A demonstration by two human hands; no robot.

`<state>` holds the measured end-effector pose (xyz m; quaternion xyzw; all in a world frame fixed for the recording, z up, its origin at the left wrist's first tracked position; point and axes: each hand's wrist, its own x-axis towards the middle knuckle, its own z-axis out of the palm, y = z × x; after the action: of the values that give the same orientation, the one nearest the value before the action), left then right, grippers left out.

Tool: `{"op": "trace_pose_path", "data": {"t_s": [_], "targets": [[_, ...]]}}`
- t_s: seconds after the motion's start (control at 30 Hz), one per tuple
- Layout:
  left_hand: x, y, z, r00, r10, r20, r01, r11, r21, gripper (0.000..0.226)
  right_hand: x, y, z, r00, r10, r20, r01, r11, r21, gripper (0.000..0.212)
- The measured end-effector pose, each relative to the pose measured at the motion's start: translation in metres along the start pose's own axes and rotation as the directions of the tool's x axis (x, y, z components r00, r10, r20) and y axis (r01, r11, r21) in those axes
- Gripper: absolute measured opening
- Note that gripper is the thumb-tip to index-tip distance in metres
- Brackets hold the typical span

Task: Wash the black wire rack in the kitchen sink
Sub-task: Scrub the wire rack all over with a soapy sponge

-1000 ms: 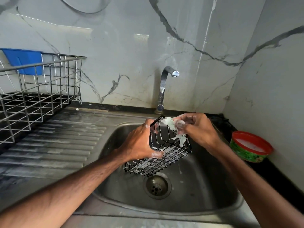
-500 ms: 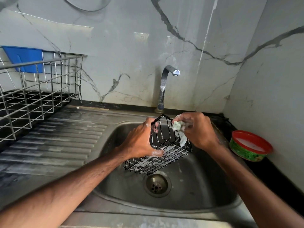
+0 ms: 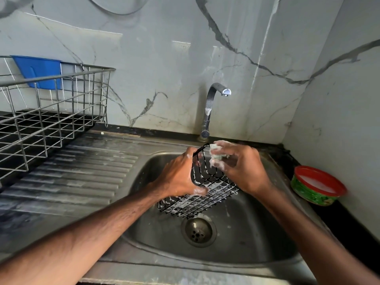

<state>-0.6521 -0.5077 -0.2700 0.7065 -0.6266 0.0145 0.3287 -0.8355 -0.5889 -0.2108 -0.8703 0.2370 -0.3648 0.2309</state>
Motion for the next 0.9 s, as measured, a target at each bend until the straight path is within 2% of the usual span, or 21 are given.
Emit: {"op": "trace_pose_path", "data": {"t_s": [0.2,0.33,0.4,0.5,0.6,0.73,0.9], "targets": [[-0.001,0.003,-0.004,0.999,-0.035,0.0,0.035,0.999,0.012,0.11,-0.003,-0.016,-0.001,0.996,-0.06,-0.07,0.05,0.99,-0.131,0.016],[-0.003,-0.001,-0.017,0.997,-0.073,-0.005,0.073,0.997,0.02,0.097,-0.005,-0.025,0.003,0.996,-0.072,0.057,0.083,0.973,-0.214,0.02],[-0.003,-0.008,-0.023,0.994,-0.106,0.01,0.106,0.994,0.019,0.097,-0.008,-0.031,0.004,0.979,-0.118,0.164,0.155,0.959,-0.237,0.02],[0.001,-0.014,-0.024,0.993,-0.118,0.013,0.118,0.992,-0.034,0.1,-0.012,-0.032,0.012,0.919,-0.266,0.29,0.331,0.922,-0.201,0.023],[0.0,-0.014,-0.022,0.992,-0.125,0.012,0.125,0.991,-0.04,0.104,-0.009,-0.014,0.019,0.884,-0.383,0.268,0.447,0.859,-0.248,0.028],[-0.004,-0.013,-0.026,0.989,-0.137,-0.055,0.136,0.99,-0.031,0.086,-0.003,0.009,0.009,0.944,-0.329,0.036,0.326,0.908,-0.263,0.03],[-0.002,-0.008,-0.021,0.984,-0.154,-0.09,0.148,0.987,-0.061,0.081,-0.002,0.028,0.012,0.991,-0.13,-0.04,0.115,0.957,-0.267,0.012]]}}
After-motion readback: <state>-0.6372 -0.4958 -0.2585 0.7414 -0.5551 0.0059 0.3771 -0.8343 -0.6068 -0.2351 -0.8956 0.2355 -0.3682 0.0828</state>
